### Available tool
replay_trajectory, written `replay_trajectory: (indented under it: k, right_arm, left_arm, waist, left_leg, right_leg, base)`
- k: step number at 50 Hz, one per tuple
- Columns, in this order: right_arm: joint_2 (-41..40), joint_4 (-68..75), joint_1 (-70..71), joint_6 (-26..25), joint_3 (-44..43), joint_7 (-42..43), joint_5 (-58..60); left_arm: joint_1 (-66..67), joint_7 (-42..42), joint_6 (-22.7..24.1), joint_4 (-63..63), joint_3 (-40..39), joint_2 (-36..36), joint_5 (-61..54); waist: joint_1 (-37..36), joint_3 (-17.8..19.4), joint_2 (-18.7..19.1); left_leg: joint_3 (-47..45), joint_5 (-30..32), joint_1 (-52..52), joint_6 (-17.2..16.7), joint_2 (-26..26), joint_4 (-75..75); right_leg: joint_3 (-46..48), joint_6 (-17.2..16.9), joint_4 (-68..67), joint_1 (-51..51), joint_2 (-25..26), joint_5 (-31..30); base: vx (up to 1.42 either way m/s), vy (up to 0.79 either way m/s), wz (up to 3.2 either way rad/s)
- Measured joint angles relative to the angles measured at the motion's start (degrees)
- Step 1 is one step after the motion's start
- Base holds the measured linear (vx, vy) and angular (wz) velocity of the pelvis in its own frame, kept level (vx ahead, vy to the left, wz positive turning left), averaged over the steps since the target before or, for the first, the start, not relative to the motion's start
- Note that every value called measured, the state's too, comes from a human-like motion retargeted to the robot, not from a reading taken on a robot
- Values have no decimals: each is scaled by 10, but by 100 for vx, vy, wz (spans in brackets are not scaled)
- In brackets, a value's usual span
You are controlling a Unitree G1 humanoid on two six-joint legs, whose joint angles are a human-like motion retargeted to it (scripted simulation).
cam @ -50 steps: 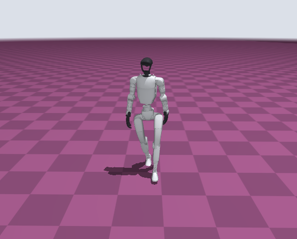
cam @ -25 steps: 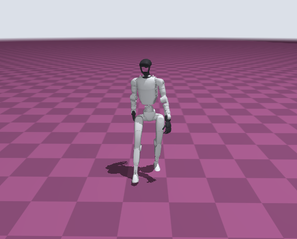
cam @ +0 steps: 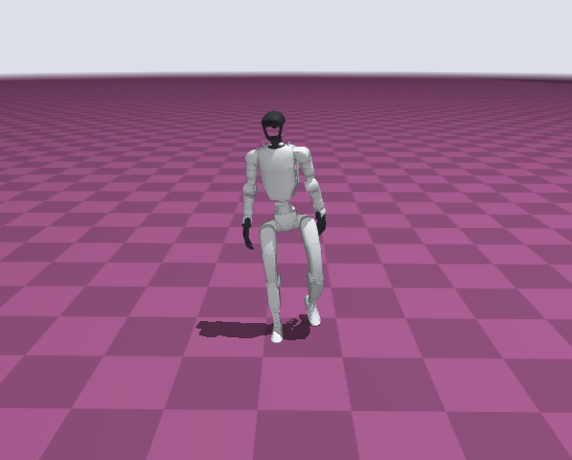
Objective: Walk run
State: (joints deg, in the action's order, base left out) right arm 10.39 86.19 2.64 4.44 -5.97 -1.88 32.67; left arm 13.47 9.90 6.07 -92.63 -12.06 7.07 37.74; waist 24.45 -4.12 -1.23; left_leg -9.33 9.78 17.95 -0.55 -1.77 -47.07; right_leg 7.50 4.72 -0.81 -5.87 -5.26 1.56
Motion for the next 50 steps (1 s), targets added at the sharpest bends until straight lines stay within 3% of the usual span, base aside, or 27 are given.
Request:
replay_trajectory:
  k: [3,7,14,20,23,27,29,31,35,36,40,42,45,48,50]
  right_arm:
    - [5,-21,16,7,6,-1,-2]
    - [10,-43,37,6,12,-6,3]
    - [17,-44,58,0,13,-8,18]
    - [3,-27,20,5,2,-19,28]
    - [-5,0,-8,4,1,-19,29]
    - [-6,50,-40,19,-5,-25,12]
    - [-3,64,-55,32,-1,-41,7]
    - [0,70,-63,26,1,-54,14]
    - [1,64,-77,-7,-16,-46,28]
    - [1,62,-84,-1,-18,-46,21]
    - [0,48,-105,16,-21,-61,-5]
    - [2,45,-107,14,-20,-63,-11]
    - [4,44,-99,5,-18,-62,-13]
    - [7,37,-94,5,-15,-60,-8]
    - [10,31,-92,8,-10,-55,-5]
  left_arm:
    - [12,4,3,5,-12,-7,-9]
    - [17,5,1,5,-31,-12,-28]
    - [14,14,3,-3,-49,-24,-52]
    - [0,7,-5,-16,-62,-18,-49]
    - [-12,0,-8,-13,-69,-12,-65]
    - [-47,-11,-8,6,-54,2,-80]
    - [-67,-31,-6,25,-38,10,-85]
    - [-88,-45,-8,53,-28,19,-87]
    - [-128,-45,-4,121,-20,29,-69]
    - [-136,-47,-1,135,-12,32,-70]
    - [-165,-50,9,186,13,48,-76]
    - [-176,-47,13,206,20,53,-73]
    - [-189,-40,17,223,29,62,-66]
    - [-192,-38,16,219,35,64,-55]
    - [-188,-36,14,206,34,63,-47]
  waist:
    - [-29,5,-3]
    - [-59,22,1]
    - [-59,37,10]
    - [-80,8,-7]
    - [-90,-12,-29]
    - [-107,-13,-18]
    - [-104,-8,3]
    - [-117,-4,22]
    - [-97,8,50]
    - [-97,8,54]
    - [-79,6,59]
    - [-72,6,54]
    - [-55,11,40]
    - [-42,20,35]
    - [-37,27,35]
  left_leg:
    - [-1,-52,41,3,18,83]
    - [-27,-67,68,13,25,246]
    - [-148,-121,61,20,60,449]
    - [-161,-58,41,109,72,439]
    - [-89,-57,30,142,107,444]
    - [-44,-96,7,142,105,425]
    - [-24,-115,-13,144,91,419]
    - [-16,-132,-27,139,71,414]
    - [25,-151,-63,138,72,413]
    - [27,-153,-73,137,72,416]
    - [62,-161,-103,136,88,420]
    - [82,-167,-116,137,104,420]
    - [117,-175,-142,136,130,419]
    - [149,-183,-174,131,138,418]
    - [169,-192,-194,128,138,415]
  right_leg:
    - [-6,9,10,21,18,14]
    - [-5,20,13,51,50,38]
    - [32,19,8,105,87,84]
    - [37,-16,-24,127,83,91]
    - [52,-75,-58,136,53,27]
    - [27,-174,-153,124,53,-149]
    - [-6,-196,-231,94,85,-208]
    - [-33,-196,-307,59,113,-239]
    - [-70,-192,-397,-6,116,-145]
    - [-72,-177,-391,-19,107,-127]
    - [-58,-121,-317,-66,41,-59]
    - [-54,-116,-246,-81,6,-58]
    - [-89,-113,-141,-100,-20,-45]
    - [-167,-116,-45,-116,-11,-28]
    - [-226,-163,16,-114,-4,-15]
  base:
    - [53,-17,-29]
    - [45,-16,-11]
    - [56,-11,32]
    - [69,-13,-4]
    - [85,-9,-16]
    - [65,-1,26]
    - [66,-2,68]
    - [64,-2,10]
    - [54,10,102]
    - [57,6,116]
    - [53,0,135]
    - [50,-3,132]
    - [49,-5,147]
    - [59,-11,146]
    - [53,-15,124]
